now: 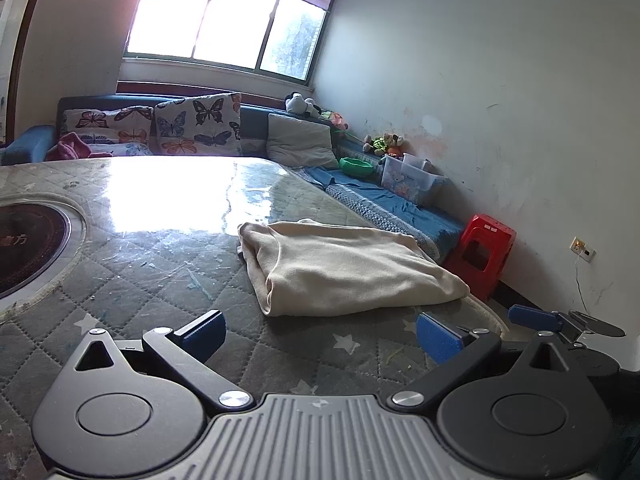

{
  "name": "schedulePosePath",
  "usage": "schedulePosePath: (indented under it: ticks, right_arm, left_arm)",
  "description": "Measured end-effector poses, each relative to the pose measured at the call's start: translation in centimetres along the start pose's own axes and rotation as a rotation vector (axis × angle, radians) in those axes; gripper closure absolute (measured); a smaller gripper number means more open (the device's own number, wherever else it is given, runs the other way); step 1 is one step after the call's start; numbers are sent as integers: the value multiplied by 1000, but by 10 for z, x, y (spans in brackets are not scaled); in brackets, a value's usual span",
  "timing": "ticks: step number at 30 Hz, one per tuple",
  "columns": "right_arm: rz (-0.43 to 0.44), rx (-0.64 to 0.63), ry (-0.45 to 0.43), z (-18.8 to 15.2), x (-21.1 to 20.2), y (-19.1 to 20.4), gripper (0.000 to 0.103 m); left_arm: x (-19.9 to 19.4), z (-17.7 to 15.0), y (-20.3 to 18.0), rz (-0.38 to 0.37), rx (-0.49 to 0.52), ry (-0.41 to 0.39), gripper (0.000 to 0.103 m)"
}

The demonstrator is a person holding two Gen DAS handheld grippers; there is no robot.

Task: Fold clothes

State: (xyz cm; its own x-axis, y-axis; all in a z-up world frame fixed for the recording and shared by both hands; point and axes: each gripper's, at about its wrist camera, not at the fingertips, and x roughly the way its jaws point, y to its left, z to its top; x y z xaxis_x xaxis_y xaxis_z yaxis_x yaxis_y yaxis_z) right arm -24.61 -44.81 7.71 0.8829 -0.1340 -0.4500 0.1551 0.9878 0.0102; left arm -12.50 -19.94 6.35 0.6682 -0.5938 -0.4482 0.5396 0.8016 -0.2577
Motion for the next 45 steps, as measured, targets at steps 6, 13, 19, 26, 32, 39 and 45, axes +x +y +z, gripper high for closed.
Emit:
schedulePosePath:
  ticks: [6,13,19,26,32,39,45]
  right_arm:
    - [-6,-6,-9,1,-2,2,0]
    - [-7,-11,-11,1,-4,4,0]
    - [-10,-11,-7,-1,-4,5,0]
    - [-10,-8,-7,-2,-3,4,0]
    - [-8,-11,-4,-4,-3,6,0]
    - [-6,-8,-4,-3,-2,7,0]
    - [1,-5,3,-5,1,6,0]
  left_arm:
    - [-2,-1,-1,6,1,3,0]
    - [-3,-3,0,18,7,7,0]
    - [-2,-5,0,23,10,18,0]
    - [-2,-6,1,27,8,21,0]
    - [-2,-6,1,30,7,24,0]
    - [1,-7,1,36,10,33,0]
    - [5,-8,2,43,11,44,0]
